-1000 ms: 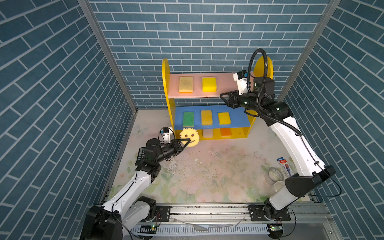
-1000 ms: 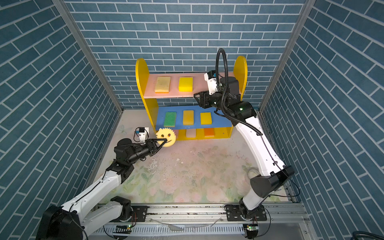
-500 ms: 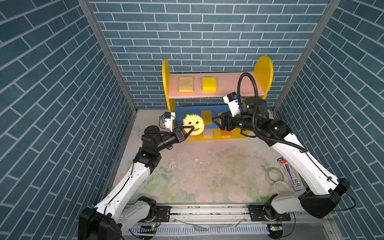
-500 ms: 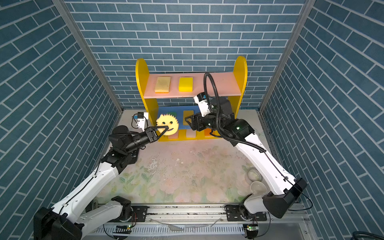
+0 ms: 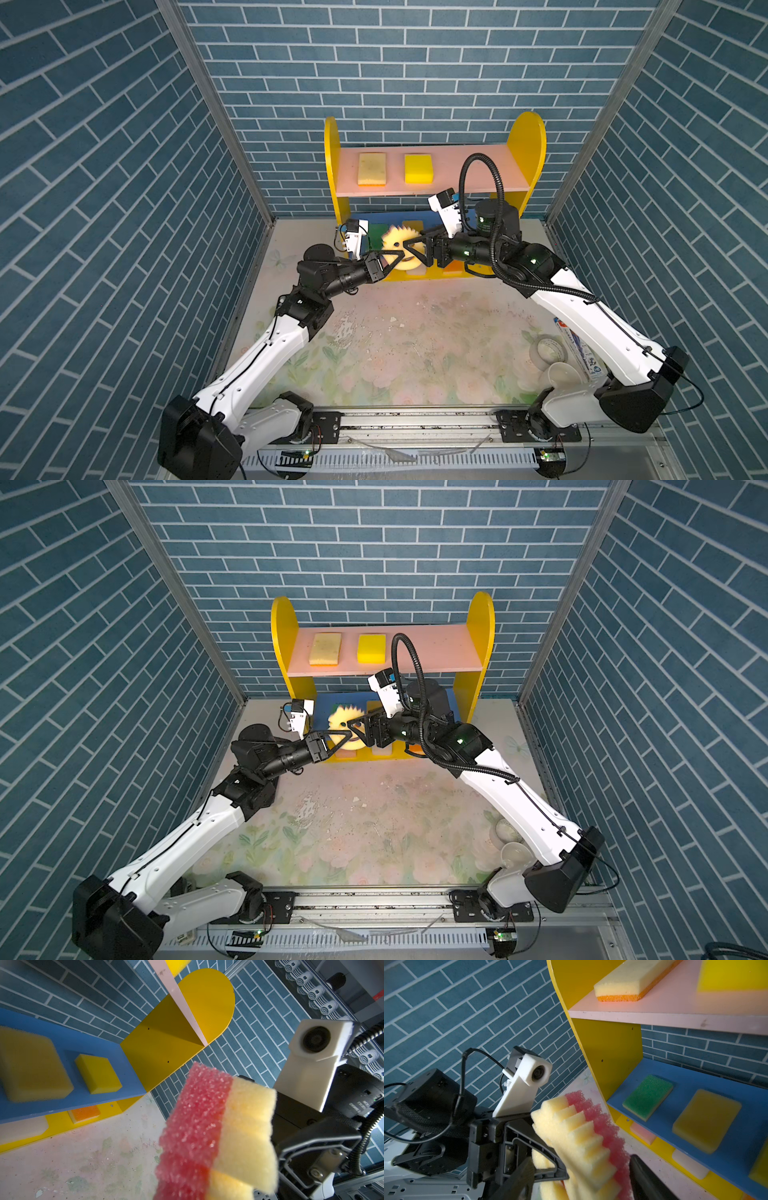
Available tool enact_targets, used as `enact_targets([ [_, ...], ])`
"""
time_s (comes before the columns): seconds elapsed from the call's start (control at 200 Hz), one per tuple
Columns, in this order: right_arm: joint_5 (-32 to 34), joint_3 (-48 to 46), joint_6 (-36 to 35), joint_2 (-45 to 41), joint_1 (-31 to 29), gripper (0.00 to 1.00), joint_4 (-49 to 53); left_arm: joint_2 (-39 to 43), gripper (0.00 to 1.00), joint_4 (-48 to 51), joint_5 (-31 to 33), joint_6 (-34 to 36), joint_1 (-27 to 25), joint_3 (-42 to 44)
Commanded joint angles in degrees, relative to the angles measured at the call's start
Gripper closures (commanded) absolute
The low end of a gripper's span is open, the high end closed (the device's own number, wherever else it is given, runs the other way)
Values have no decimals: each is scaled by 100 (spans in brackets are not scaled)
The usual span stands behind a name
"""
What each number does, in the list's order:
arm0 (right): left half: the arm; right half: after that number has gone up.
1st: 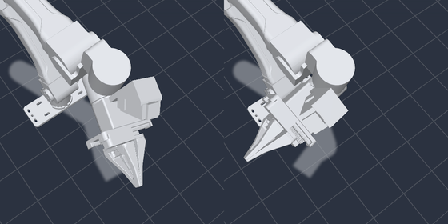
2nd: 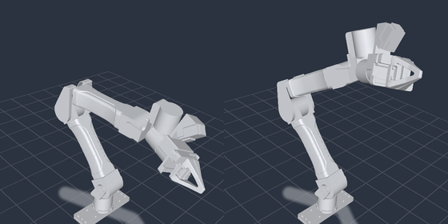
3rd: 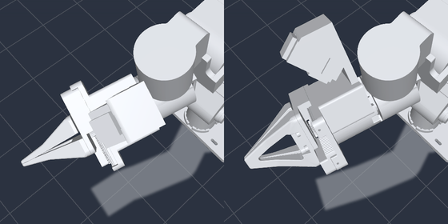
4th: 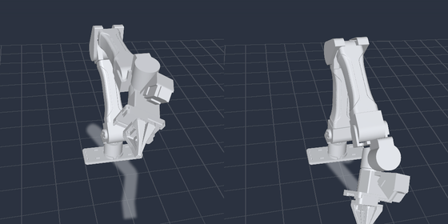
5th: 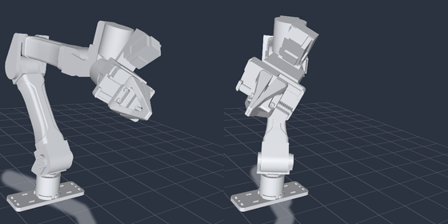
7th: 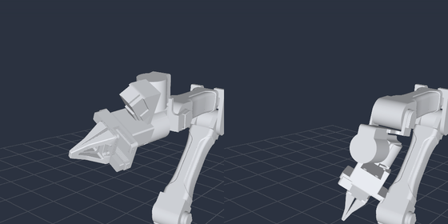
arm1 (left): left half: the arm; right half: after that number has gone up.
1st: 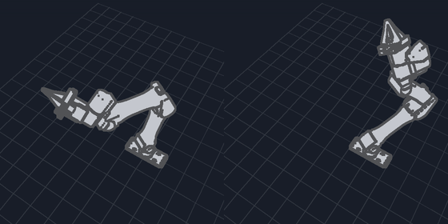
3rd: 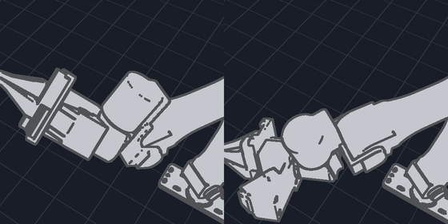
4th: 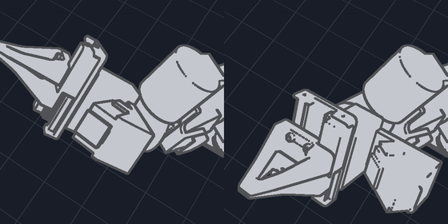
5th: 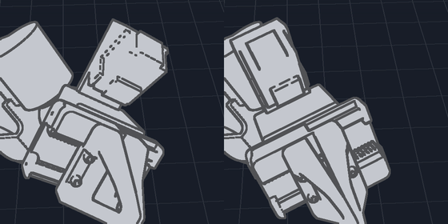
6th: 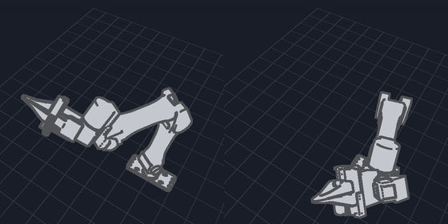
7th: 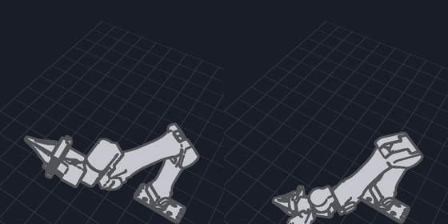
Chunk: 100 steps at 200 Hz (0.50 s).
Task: Place and organize the cleaning sponges onto the shelf
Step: 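Bring the right gripper back to the smiley sponge held by the left gripper, then grasp the smiley sponge with the right gripper and open the left gripper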
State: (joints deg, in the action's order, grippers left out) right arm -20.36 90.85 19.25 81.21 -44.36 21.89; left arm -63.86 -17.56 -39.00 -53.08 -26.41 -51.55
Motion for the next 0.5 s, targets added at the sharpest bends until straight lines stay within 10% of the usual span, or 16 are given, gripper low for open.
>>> enact_targets([
  [0.0, -68, -217, 204, -70, 39, 27, -220, 94, 85, -288, -111, 79, -67, -172],
  [0.275, -673, -300, 599, -48, 223, 30, -494, 310, 85, -490, -239, 46, -76, -171],
  [0.495, -1919, -319, 1116, 75, 243, 54, -1166, 348, 85, -450, -408, 134, -82, -298],
])
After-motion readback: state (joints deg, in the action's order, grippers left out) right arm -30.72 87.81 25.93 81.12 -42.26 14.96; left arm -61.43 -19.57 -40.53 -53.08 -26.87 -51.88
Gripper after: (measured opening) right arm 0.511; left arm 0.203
